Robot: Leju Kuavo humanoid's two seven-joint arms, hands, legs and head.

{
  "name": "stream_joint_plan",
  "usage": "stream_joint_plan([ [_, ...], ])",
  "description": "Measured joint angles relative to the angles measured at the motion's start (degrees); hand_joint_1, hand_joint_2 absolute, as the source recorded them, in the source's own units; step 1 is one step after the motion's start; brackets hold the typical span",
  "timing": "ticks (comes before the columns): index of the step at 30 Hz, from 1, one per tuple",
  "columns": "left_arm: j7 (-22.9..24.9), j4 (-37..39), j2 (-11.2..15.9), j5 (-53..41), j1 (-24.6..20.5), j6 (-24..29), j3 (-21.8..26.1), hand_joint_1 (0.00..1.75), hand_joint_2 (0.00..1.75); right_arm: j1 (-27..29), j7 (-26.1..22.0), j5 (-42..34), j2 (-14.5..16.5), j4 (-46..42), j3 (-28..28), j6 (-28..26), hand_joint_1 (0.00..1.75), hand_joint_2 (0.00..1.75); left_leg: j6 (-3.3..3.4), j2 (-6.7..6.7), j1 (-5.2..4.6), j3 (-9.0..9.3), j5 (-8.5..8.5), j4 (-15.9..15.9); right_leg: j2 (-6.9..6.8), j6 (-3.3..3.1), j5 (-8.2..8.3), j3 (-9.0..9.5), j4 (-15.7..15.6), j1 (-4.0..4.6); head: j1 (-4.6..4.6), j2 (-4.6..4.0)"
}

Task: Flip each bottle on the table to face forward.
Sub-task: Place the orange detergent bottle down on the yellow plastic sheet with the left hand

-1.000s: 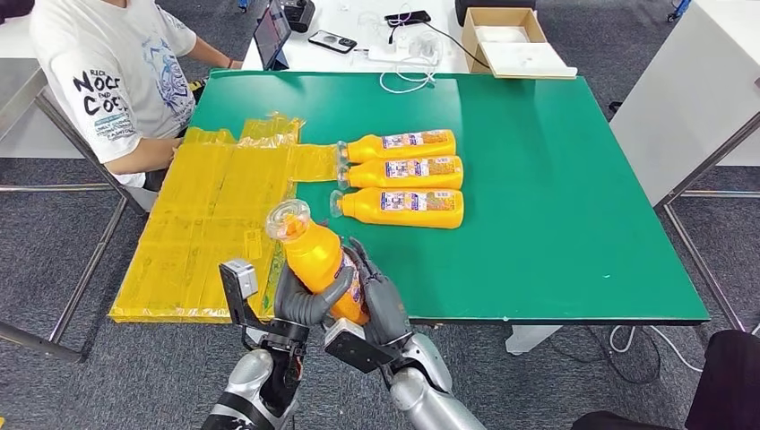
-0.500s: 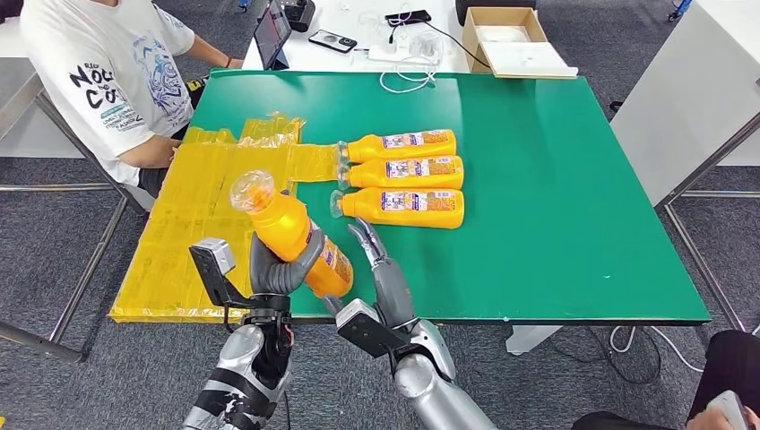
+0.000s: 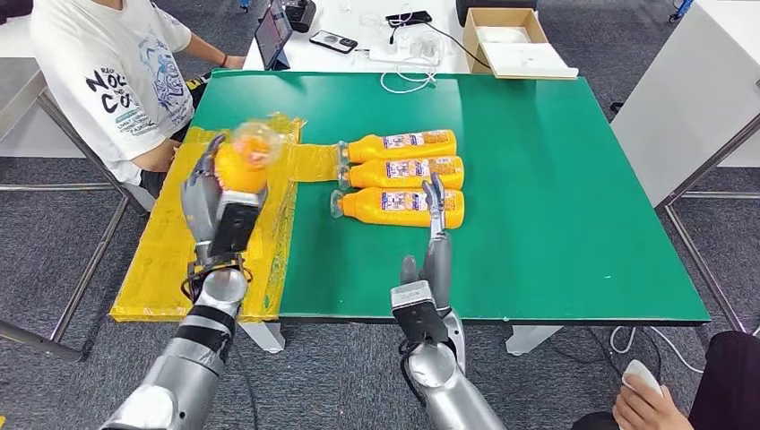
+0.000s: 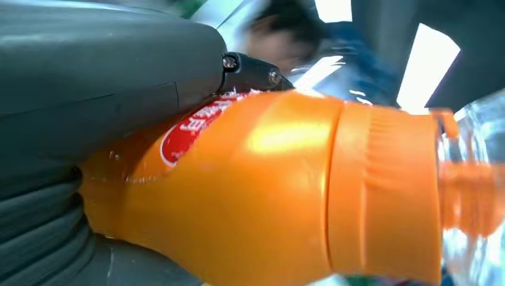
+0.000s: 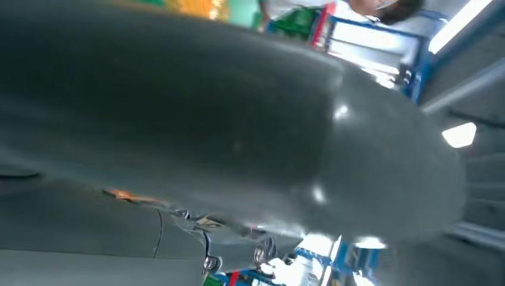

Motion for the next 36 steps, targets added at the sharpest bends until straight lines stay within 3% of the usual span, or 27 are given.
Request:
stream_joint_plan([
  [3,3.1,4.8,0.6,-21.8,-2.8,0.3,8.1,1.75,1.75,0.2,-0.1,-0.9,0.2,-1.9,0.0,-0.1,0.0,0.0,-0.01,0.1,-0.01,0.01,0.0,0.0,0.09,0.0,0.01,-0.03,0.0,-0.01,-0.01,0.0],
  [6,4.9,8.7,1.2,-30.6,-4.4,0.5,14.9,1.75,1.75,0.3,-0.1,-1.8,0.2,-3.1,0.0,-0.4,0.0,0.0,-0.01,0.14,-0.01,0.01,-0.01,0.0,0.13,0.0,0.01,-0.07,0.0,-0.01,-0.01,0.0],
  [15,5.7,17.4,2.4,-30.8,-6.6,0.5,23.5,1.75,1.75,0.5,-0.1,-2.7,0.2,-5.0,0.0,-1.3,0.0,0.0,-0.01,0.06,0.0,-0.03,-0.01,0.0,0.1,0.0,-0.01,-0.07,0.0,-0.01,0.0,0.0],
  [24,9.0,26.5,4.6,-30.7,-8.1,-0.2,24.8,1.75,1.75,0.5,-0.1,-2.9,0.3,-4.6,-0.1,0.5,0.0,0.0,-0.01,0.06,0.0,-0.02,-0.01,0.0,0.1,0.0,-0.01,-0.06,0.0,-0.01,0.0,0.0],
  [36,17.1,31.1,7.7,-41.6,-8.0,-1.8,17.9,1.75,1.75,0.5,-0.1,-3.8,0.4,-2.6,-1.0,3.0,0.0,0.0,-0.02,0.06,0.01,0.0,-0.01,0.0,0.11,0.0,-0.01,-0.05,0.0,0.01,0.0,0.0],
])
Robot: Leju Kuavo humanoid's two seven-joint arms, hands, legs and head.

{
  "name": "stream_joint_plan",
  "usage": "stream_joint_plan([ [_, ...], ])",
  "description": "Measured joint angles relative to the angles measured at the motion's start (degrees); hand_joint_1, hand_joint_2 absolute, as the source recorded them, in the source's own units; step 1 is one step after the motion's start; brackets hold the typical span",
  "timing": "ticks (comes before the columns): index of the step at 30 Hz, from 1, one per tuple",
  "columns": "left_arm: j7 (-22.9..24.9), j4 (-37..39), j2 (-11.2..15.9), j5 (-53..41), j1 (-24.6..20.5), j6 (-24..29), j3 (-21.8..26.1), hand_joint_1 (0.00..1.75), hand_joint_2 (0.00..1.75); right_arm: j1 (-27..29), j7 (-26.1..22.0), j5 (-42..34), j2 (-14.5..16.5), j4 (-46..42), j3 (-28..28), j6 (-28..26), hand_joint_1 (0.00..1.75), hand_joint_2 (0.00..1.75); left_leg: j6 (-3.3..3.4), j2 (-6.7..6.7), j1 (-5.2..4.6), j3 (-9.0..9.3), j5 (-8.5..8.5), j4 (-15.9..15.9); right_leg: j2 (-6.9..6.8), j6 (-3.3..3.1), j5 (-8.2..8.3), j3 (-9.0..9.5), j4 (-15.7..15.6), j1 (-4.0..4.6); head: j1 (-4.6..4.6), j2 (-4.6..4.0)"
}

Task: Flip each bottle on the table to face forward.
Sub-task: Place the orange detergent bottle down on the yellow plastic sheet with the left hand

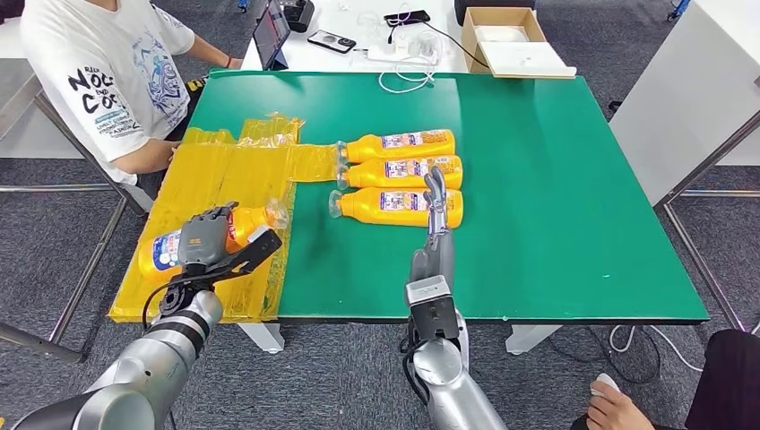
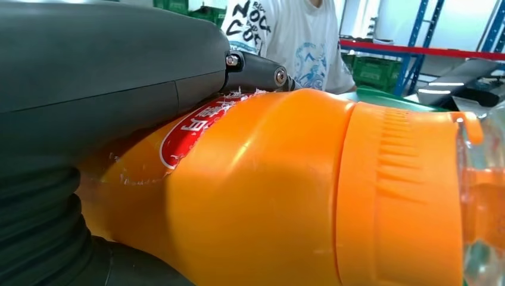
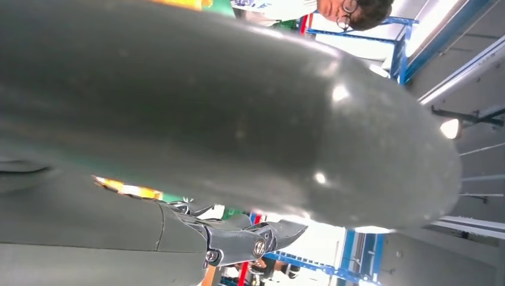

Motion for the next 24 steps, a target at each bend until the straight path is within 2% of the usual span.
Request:
stream_joint_plan([
  [8,0.7,0.9,0.8,-1.2,0.1,-0.7,-2.2,1.75,1.75,0.0,0.0,-0.2,0.0,1.0,-0.4,0.5,0.0,0.0,0.0,-0.01,0.0,0.0,0.0,0.0,0.0,0.0,0.0,0.01,0.0,0.0,0.0,0.0],
  [9,0.8,1.0,0.9,-1.5,0.1,-1.1,-2.6,1.47,1.75,0.0,0.0,-0.2,0.1,1.1,-0.4,0.8,0.0,0.0,0.0,-0.01,0.0,0.0,0.0,0.0,0.0,0.0,0.0,0.01,0.0,0.0,0.0,0.0],
  [12,0.5,1.3,1.0,-1.4,0.1,-3.3,-3.3,0.17,1.75,0.0,0.0,-0.3,0.3,1.6,-0.6,1.1,0.0,0.0,0.0,-0.01,0.0,0.01,0.0,0.0,0.0,0.0,0.0,0.01,0.0,0.0,0.0,0.0],
  [13,0.2,1.4,1.0,-0.7,0.1,-4.7,-3.5,0.01,1.75,0.0,0.0,-0.2,0.4,1.8,-0.7,1.1,0.0,0.0,0.0,-0.01,0.0,0.01,0.0,0.0,0.0,0.0,0.0,0.01,0.0,0.0,0.0,0.0],
  [16,-1.0,1.6,1.0,2.3,-0.2,-9.7,-3.5,0.0,1.75,-0.1,0.0,-0.1,0.7,2.4,-1.1,1.5,0.0,0.0,0.0,-0.01,0.0,0.06,0.0,0.0,0.0,0.0,0.0,0.05,0.0,0.0,0.0,0.0],
  [20,-2.3,1.7,0.9,6.1,-1.0,-15.5,-3.1,0.0,0.0,-0.1,0.0,-0.1,1.0,3.3,-1.6,2.1,0.0,0.0,-0.01,-0.01,0.0,0.15,-0.01,0.0,-0.01,-0.01,-0.01,0.17,0.0,-0.01,0.0,0.0],
  [23,-2.8,1.7,0.9,7.0,-1.3,-17.7,-2.8,0.0,0.0,-0.2,0.0,-0.1,1.3,3.9,-2.0,2.1,0.0,0.0,0.0,-0.02,-0.01,0.2,-0.01,0.0,-0.02,-0.02,-0.02,0.2,0.0,-0.01,-0.01,0.0],
  [24,-2.9,1.7,0.8,7.3,-1.4,-18.3,-2.8,0.0,0.0,-0.2,0.0,-0.1,1.3,4.1,-2.1,2.2,0.0,0.44,0.0,-0.03,-0.01,0.22,0.0,0.0,-0.03,-0.02,-0.02,0.23,0.0,-0.02,-0.01,0.0],
])
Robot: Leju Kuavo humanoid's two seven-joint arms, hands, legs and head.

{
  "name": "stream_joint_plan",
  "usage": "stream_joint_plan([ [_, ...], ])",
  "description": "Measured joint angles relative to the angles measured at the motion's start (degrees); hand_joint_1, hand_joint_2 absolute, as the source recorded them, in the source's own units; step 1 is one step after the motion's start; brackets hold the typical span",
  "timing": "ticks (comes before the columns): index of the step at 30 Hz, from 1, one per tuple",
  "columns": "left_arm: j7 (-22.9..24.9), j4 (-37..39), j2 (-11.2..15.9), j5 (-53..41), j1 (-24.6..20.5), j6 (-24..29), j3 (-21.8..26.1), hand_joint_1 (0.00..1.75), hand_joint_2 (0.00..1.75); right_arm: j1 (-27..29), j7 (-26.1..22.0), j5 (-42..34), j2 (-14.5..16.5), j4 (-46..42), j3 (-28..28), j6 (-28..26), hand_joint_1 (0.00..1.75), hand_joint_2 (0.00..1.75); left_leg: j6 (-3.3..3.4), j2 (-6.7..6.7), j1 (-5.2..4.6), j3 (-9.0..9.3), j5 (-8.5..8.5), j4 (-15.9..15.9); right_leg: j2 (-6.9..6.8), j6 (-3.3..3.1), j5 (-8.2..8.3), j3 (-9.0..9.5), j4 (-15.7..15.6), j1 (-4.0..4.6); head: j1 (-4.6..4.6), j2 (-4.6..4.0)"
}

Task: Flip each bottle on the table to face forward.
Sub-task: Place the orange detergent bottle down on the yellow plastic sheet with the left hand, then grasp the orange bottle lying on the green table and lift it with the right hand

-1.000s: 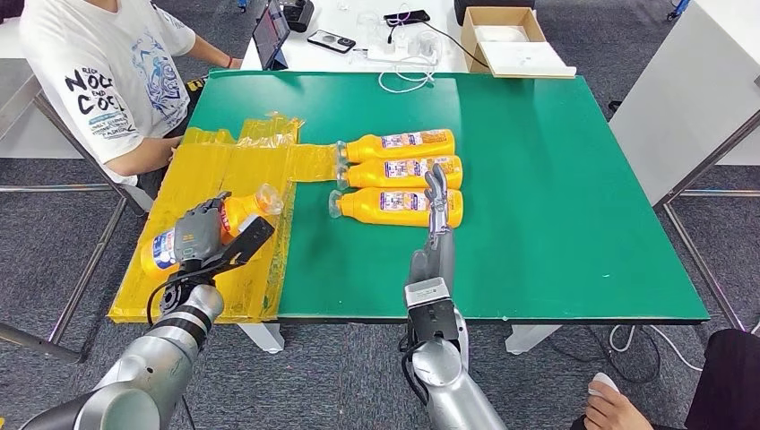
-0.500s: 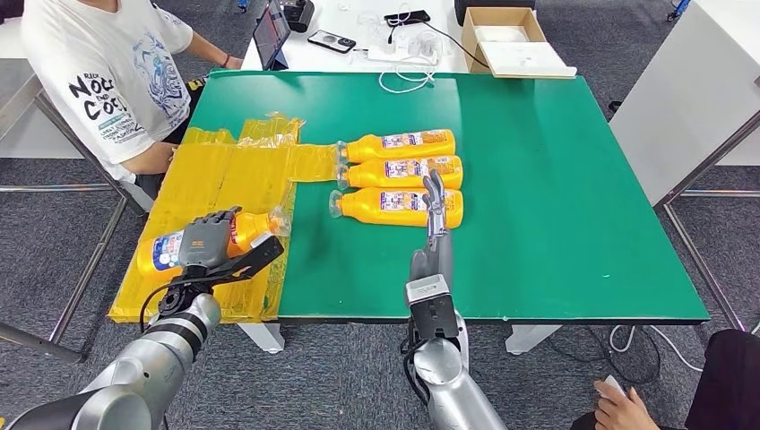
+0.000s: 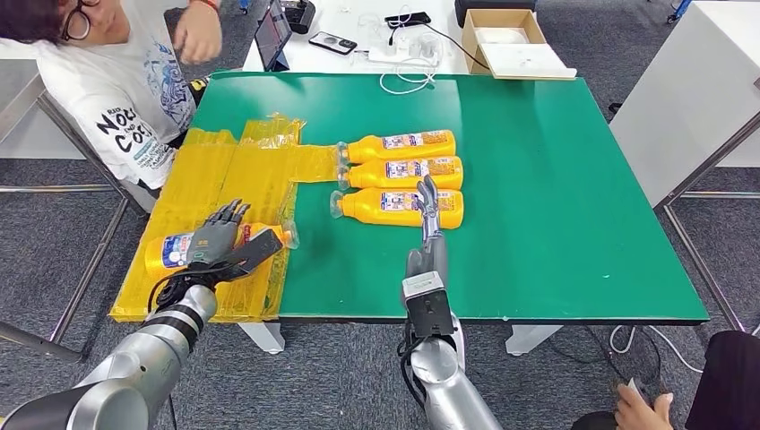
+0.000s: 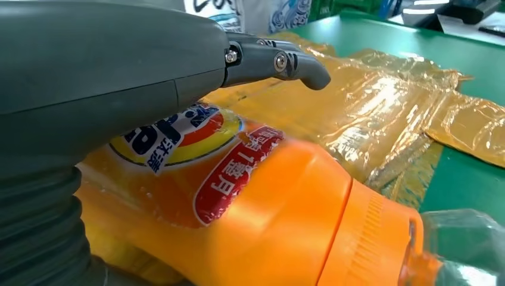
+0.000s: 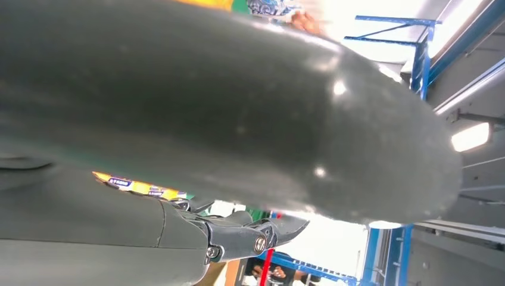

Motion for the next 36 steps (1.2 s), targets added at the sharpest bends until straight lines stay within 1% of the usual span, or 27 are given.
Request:
stream_joint_plan([
  [3,-0.5,0.0,-0.3,1.2,-0.2,-2.0,0.4,0.0,0.0,-0.2,0.0,0.0,0.1,0.7,-0.3,0.3,0.0,1.75,0.0,-0.08,0.0,0.09,0.0,0.0,-0.07,0.0,-0.01,0.13,0.0,0.0,0.0,0.0],
  [6,-1.5,0.0,-0.7,3.3,-0.7,-6.1,1.0,0.0,0.0,-0.6,0.0,0.1,0.3,1.5,-0.8,0.8,0.0,1.75,0.0,-0.13,-0.01,0.24,0.0,0.0,-0.12,-0.01,-0.02,0.31,0.0,0.0,0.01,0.0],
  [11,-5.2,0.0,-1.1,10.7,-1.9,-20.1,2.8,0.0,0.0,-1.2,0.0,0.4,0.5,3.2,-1.8,1.5,0.0,1.75,-0.03,-0.18,-0.02,0.65,-0.04,0.0,-0.14,-0.03,-0.07,0.75,0.0,0.0,0.0,0.0],
  [13,-7.0,0.0,-1.1,14.1,-2.1,-24.5,3.9,0.0,0.0,-1.5,0.0,0.3,0.5,3.8,-2.1,1.9,0.0,1.75,-0.03,-0.19,-0.02,0.75,-0.04,0.0,-0.14,-0.04,-0.08,0.83,0.0,0.01,0.01,0.0],
  [15,-9.0,0.0,-1.2,17.9,-2.1,-26.9,5.5,0.0,0.0,-1.8,0.0,0.1,0.6,4.4,-2.4,2.0,0.0,1.75,-0.03,-0.17,-0.02,0.79,-0.04,-0.1,-0.13,-0.05,-0.07,0.84,0.0,0.0,0.01,0.0],
  [16,-10.2,-0.1,-1.4,20.1,-2.0,-26.5,6.3,0.0,0.0,-1.8,0.0,0.1,0.6,4.7,-2.6,2.0,0.0,1.75,-0.04,-0.15,-0.02,0.8,-0.03,0.0,-0.13,-0.05,-0.06,0.82,0.0,0.0,0.01,0.0],
  [17,-11.5,-0.3,-1.7,22.5,-1.8,-24.6,7.2,0.0,0.0,-1.8,0.0,0.3,0.6,4.9,-2.7,2.0,0.0,1.75,-0.04,-0.14,-0.02,0.79,-0.03,0.0,-0.13,-0.04,-0.05,0.79,0.0,0.0,0.0,0.0],
  [20,-14.9,-1.4,-3.6,29.3,-0.7,-14.7,9.9,0.0,0.0,-1.4,0.0,0.9,0.8,5.2,-3.1,2.0,0.0,1.75,-0.02,-0.11,-0.02,0.63,0.01,0.0,-0.12,-0.02,-0.01,0.64,0.0,0.0,0.02,0.0],
  [22,-16.2,-2.2,-4.6,31.1,-0.2,-10.3,10.9,0.0,0.87,-1.1,0.1,1.3,0.9,5.2,-3.2,2.0,0.0,1.75,-0.01,-0.1,-0.02,0.5,0.03,0.0,-0.12,-0.01,0.01,0.53,0.0,0.0,0.02,0.0],
  [24,-18.2,-3.6,-5.4,32.6,0.6,-4.1,11.3,0.0,1.75,-0.9,0.5,2.2,1.0,5.4,-3.2,2.1,0.0,1.75,-0.01,-0.1,-0.01,0.41,0.03,0.0,-0.12,0.0,0.01,0.45,0.0,0.0,0.02,0.0],
  [27,-20.3,-7.2,-6.3,36.9,2.1,6.9,10.4,0.0,1.75,-1.0,2.3,4.4,1.0,6.1,-3.0,3.2,0.0,1.75,-0.02,-0.09,-0.01,0.31,0.01,0.0,-0.12,0.0,0.01,0.32,0.0,0.01,0.02,0.0],
  [31,-20.7,-14.6,-6.6,45.0,5.3,17.3,4.9,0.0,1.75,-2.5,7.6,8.2,0.2,9.4,-1.8,6.9,0.0,1.75,-0.05,-0.08,0.01,0.14,-0.01,0.0,-0.11,-0.01,-0.01,0.14,0.0,0.02,0.01,0.0],
  [33,-20.7,-18.6,-6.6,47.2,7.4,19.6,1.8,0.0,1.75,-3.9,9.7,9.7,-0.8,11.7,-1.5,8.6,0.0,1.75,-0.05,-0.11,0.01,0.07,-0.01,0.0,-0.12,-0.02,-0.02,0.1,0.0,0.02,0.01,0.0],
  [36,-20.7,-24.0,-6.6,48.2,10.2,20.5,-1.6,0.0,1.75,-5.7,11.5,11.0,-2.5,14.2,-1.4,9.9,0.0,1.75,-0.04,-0.12,-0.01,0.0,-0.01,0.0,-0.12,-0.01,-0.02,0.06,0.0,0.0,0.03,0.0],
])
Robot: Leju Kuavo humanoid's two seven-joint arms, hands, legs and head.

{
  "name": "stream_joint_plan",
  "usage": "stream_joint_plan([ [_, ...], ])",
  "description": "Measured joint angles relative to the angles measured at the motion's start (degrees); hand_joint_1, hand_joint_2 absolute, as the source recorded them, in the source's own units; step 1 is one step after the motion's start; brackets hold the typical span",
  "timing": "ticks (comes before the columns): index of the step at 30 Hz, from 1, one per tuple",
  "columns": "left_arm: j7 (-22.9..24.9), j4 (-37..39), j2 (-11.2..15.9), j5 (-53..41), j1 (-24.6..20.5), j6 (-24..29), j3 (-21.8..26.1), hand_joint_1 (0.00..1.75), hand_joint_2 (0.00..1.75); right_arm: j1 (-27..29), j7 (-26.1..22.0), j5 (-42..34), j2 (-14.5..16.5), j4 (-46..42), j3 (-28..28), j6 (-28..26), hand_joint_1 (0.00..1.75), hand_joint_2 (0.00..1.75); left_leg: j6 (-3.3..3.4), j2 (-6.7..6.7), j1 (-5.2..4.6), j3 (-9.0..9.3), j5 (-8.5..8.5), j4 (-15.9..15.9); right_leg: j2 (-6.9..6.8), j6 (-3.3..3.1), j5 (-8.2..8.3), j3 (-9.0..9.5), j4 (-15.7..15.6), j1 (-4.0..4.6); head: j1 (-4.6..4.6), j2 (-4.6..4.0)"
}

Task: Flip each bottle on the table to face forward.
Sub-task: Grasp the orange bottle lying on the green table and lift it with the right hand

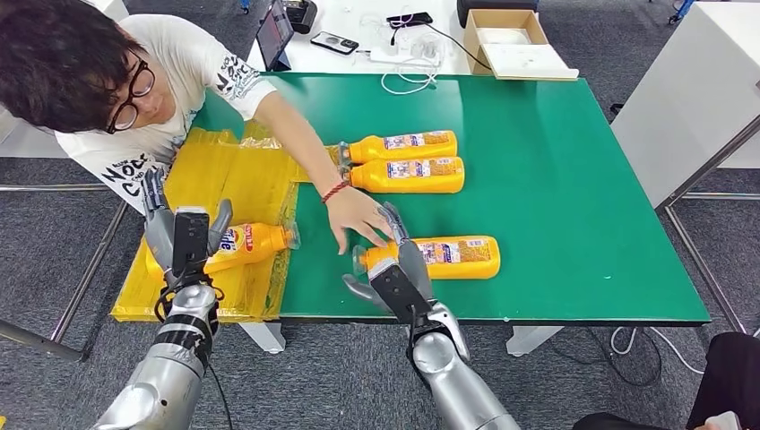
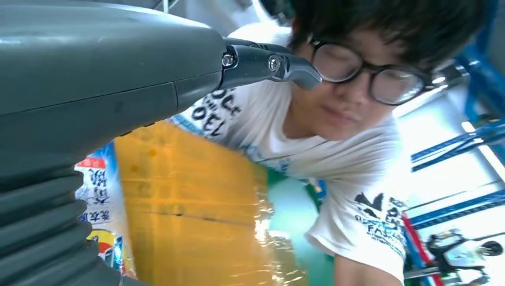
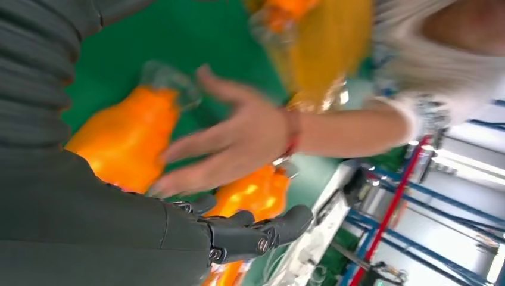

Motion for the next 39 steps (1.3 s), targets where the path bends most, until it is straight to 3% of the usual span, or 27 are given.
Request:
stream_joint_plan([
  [9,0.0,-12.4,-0.1,6.6,7.0,0.1,-6.8,0.0,1.75,-4.3,6.8,5.7,-6.1,3.4,0.5,4.0,0.0,1.75,0.01,-0.01,-0.05,-0.09,0.0,0.0,0.0,0.02,0.02,-0.09,0.0,-0.03,-0.02,0.0],
  [17,0.0,-17.8,-0.1,11.3,11.2,-1.0,-11.4,0.0,1.75,-5.8,10.9,10.1,-10.6,3.7,0.8,6.3,0.0,1.75,0.01,0.0,-0.04,-0.13,-0.01,0.0,0.0,0.02,0.02,-0.13,0.0,-0.02,-0.03,0.0],
  [24,0.0,-18.8,-0.1,12.6,13.4,-1.7,-14.4,0.0,1.75,-5.9,14.0,12.6,-15.2,2.6,0.8,11.6,0.0,1.75,0.03,-0.01,-0.06,-0.17,-0.02,0.0,0.0,0.03,0.02,-0.14,0.0,-0.03,-0.03,0.0],
  [39,0.0,-17.6,-0.2,13.2,13.3,-3.3,-15.8,0.0,1.75,-9.5,16.5,14.0,-20.8,6.5,3.5,17.1,0.0,1.75,0.03,0.0,-0.06,-0.16,-0.01,0.0,0.0,0.04,0.03,-0.14,0.0,-0.04,-0.04,0.0],
])
